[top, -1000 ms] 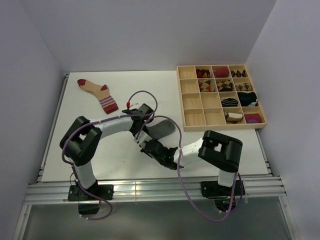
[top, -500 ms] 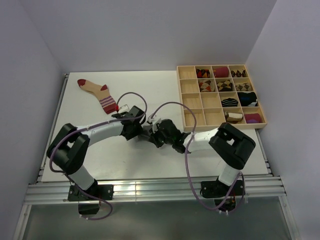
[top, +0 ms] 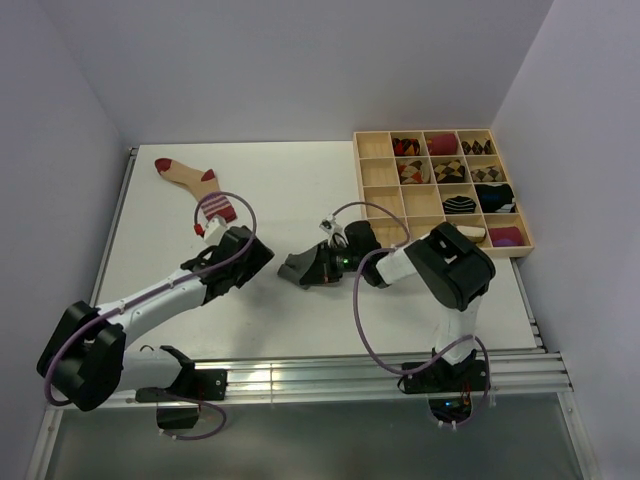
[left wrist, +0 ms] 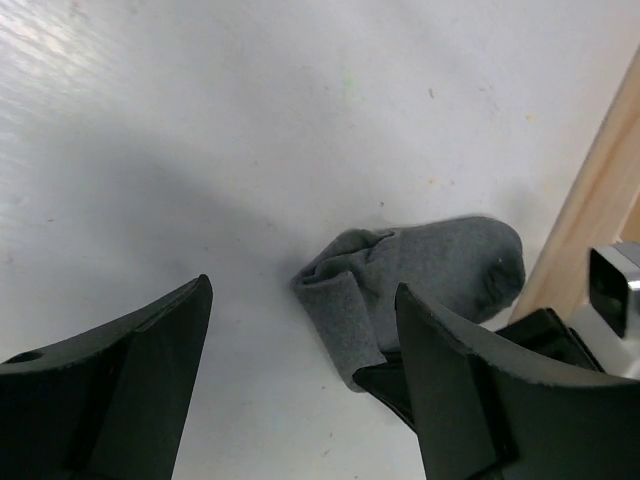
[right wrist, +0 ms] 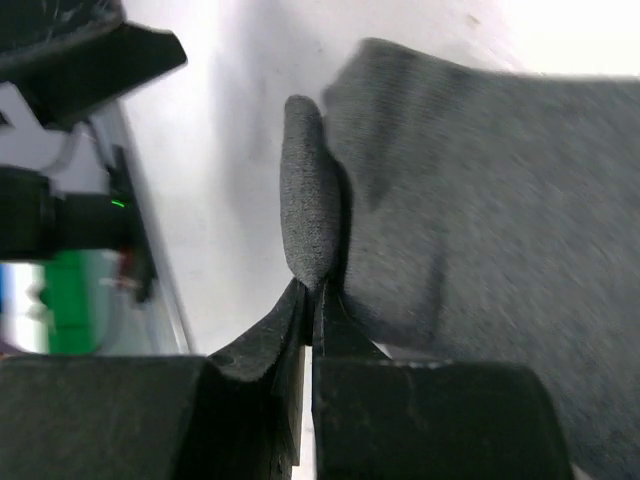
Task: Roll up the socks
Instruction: Roll the sock at the center of the board.
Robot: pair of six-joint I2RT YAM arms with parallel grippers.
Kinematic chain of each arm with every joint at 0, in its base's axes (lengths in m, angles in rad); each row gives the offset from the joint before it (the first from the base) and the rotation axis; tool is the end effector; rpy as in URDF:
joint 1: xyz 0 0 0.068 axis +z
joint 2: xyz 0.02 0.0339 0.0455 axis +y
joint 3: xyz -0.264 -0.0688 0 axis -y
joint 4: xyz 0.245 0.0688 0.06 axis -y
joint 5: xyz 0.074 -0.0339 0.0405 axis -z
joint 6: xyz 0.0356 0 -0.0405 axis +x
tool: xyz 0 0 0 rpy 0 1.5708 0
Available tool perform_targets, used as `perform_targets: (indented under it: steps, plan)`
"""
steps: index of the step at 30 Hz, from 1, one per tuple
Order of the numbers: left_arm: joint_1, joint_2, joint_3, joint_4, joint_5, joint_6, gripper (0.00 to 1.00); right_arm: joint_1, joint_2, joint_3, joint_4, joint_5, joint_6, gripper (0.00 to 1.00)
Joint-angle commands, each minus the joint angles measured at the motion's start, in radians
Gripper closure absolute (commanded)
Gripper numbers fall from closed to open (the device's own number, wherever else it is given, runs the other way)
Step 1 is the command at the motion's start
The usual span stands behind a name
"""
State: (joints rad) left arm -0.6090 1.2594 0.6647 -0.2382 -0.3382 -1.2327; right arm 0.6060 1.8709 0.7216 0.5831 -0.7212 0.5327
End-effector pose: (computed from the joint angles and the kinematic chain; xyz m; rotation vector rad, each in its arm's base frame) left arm 0.2102 -0.1322 0.1976 -0.8845 2.2291 -0.4894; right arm 0.2645 0.2119 0.1127 -0.5548 2.2582 1.3974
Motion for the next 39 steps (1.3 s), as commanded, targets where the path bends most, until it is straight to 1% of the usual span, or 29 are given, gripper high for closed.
perform_targets:
  steps: [1, 3, 6, 9, 14, 21, 27, 29, 32, 35, 36, 38, 39]
  plan:
    - [0.0, -0.031, -0.04, 0.155, 0.068, 0.013, 0.21, -0.052, 0.046, -0.065, 0.237, -0.096, 0.288, 1.0]
    - [-0.008, -0.035, -0.068, 0.19, 0.091, 0.01, 0.22, -0.077, 0.077, -0.1, 0.312, -0.087, 0.384, 1.0]
    - [-0.024, -0.034, -0.1, 0.227, 0.11, 0.016, 0.23, -0.092, 0.109, -0.128, 0.36, -0.063, 0.459, 1.0]
    - [-0.038, -0.005, -0.105, 0.263, 0.126, 0.021, 0.24, -0.098, 0.116, -0.143, 0.354, -0.031, 0.49, 1.0]
    - [-0.07, 0.058, -0.09, 0.306, 0.149, 0.059, 0.25, -0.101, 0.114, -0.143, 0.311, 0.008, 0.489, 1.0]
    - [-0.084, 0.184, -0.048, 0.303, 0.157, 0.064, 0.31, -0.103, 0.128, -0.139, 0.31, 0.003, 0.497, 1.0]
    - [-0.084, 0.23, -0.056, 0.368, 0.146, 0.055, 0.33, -0.103, 0.142, -0.133, 0.31, -0.001, 0.503, 1.0]
    - [-0.084, 0.245, -0.037, 0.361, 0.14, 0.059, 0.34, -0.103, 0.145, -0.134, 0.316, -0.003, 0.506, 1.0]
    - [-0.084, 0.284, -0.007, 0.326, 0.122, 0.071, 0.38, -0.106, 0.142, -0.136, 0.316, -0.001, 0.506, 1.0]
    - [-0.084, 0.316, 0.006, 0.317, 0.122, 0.067, 0.45, -0.106, 0.137, -0.134, 0.311, -0.001, 0.501, 1.0]
    - [-0.084, 0.333, 0.006, 0.318, 0.123, 0.062, 0.5, -0.106, 0.136, -0.137, 0.314, -0.001, 0.497, 1.0]
    - [-0.084, 0.347, 0.004, 0.32, 0.13, 0.052, 0.56, -0.106, 0.131, -0.134, 0.308, 0.002, 0.494, 1.0]
    - [-0.084, 0.359, 0.004, 0.32, 0.131, 0.044, 0.62, -0.104, 0.128, -0.133, 0.296, 0.002, 0.484, 1.0]
